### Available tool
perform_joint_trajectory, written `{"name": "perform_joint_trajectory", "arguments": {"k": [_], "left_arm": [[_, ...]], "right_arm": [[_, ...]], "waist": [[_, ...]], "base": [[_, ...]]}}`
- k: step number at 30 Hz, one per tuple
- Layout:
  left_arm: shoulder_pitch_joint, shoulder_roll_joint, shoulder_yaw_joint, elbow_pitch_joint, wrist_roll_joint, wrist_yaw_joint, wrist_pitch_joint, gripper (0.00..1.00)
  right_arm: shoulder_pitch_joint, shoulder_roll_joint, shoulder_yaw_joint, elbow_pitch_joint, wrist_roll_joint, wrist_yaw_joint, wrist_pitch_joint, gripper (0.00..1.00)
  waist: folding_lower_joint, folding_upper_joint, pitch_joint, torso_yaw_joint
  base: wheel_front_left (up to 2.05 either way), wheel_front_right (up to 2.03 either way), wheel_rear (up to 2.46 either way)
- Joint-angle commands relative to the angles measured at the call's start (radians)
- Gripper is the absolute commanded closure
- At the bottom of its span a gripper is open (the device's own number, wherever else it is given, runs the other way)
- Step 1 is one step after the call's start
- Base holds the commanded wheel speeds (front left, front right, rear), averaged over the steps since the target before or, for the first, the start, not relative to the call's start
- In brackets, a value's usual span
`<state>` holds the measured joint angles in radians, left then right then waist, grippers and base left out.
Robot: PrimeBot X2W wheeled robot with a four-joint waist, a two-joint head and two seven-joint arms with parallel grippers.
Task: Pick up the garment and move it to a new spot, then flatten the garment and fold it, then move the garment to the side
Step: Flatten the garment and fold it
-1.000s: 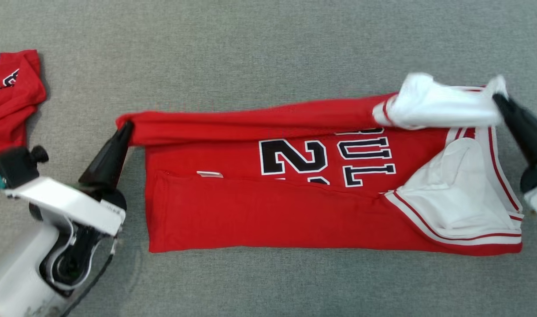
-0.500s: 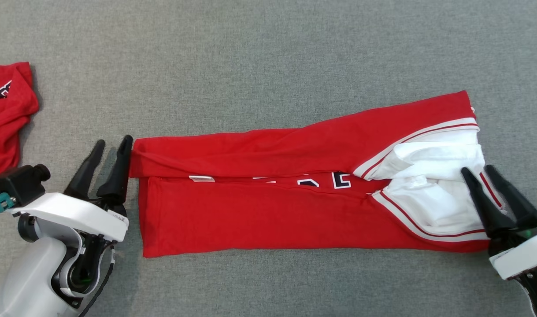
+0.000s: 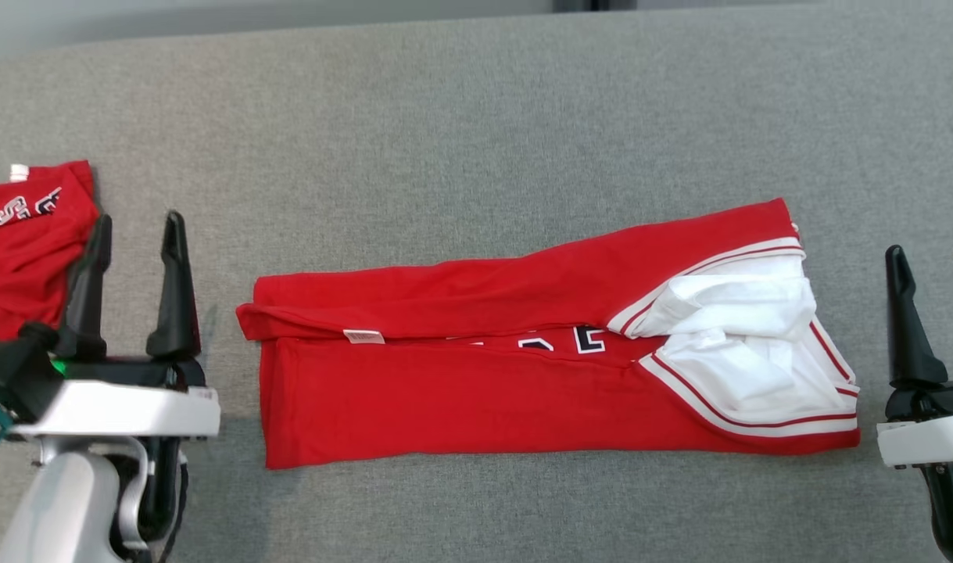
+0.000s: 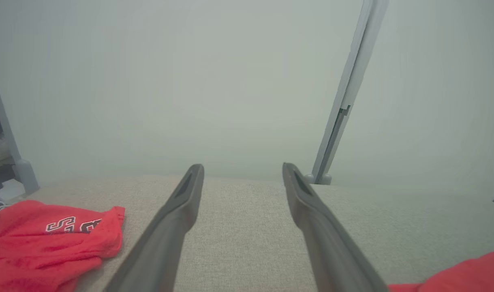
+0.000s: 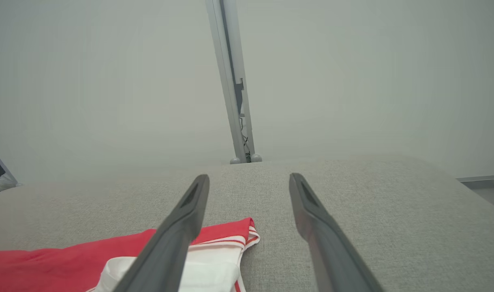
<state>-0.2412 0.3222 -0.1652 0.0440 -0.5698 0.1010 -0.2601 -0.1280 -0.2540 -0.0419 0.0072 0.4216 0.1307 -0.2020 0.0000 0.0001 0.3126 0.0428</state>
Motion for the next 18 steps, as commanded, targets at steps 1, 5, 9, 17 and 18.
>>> {"name": "perform_joint_trajectory", "arguments": {"k": [1,5,9,17,18], "left_arm": [[0.03,-0.011,0.012,-0.001,0.035,-0.01,-0.003,0.0],[0.085,-0.036,0.021,-0.014,0.134,-0.019,-0.003,0.0],[0.131,-0.056,0.013,-0.001,0.172,-0.035,-0.003,0.0],[0.13,-0.081,0.006,0.018,0.197,-0.06,-0.003,0.0],[0.127,-0.083,0.006,0.02,0.2,-0.064,-0.003,0.0]], "right_arm": [[-0.002,0.015,-0.012,-0.004,-0.035,0.0,0.009,0.0],[0.021,0.05,-0.016,0.007,-0.101,0.0,0.029,0.0],[0.041,0.065,-0.017,0.027,-0.12,0.0,0.035,0.0],[0.043,0.047,-0.029,0.084,-0.12,0.0,0.053,0.0],[0.036,0.037,-0.025,0.104,-0.124,0.0,0.06,0.0]], "waist": [[0.0,-0.0001,-0.025,0.005],[0.0,-0.0001,-0.065,0.015],[0.0,-0.0001,-0.093,0.03],[0.0,-0.0001,-0.114,0.058],[0.0,-0.0001,-0.114,0.061]], "base": [[0.0,0.0,0.0],[0.0,0.0,0.0],[0.0,0.0,0.0],[0.0,0.0,0.0],[0.0,0.0,0.0]]}}
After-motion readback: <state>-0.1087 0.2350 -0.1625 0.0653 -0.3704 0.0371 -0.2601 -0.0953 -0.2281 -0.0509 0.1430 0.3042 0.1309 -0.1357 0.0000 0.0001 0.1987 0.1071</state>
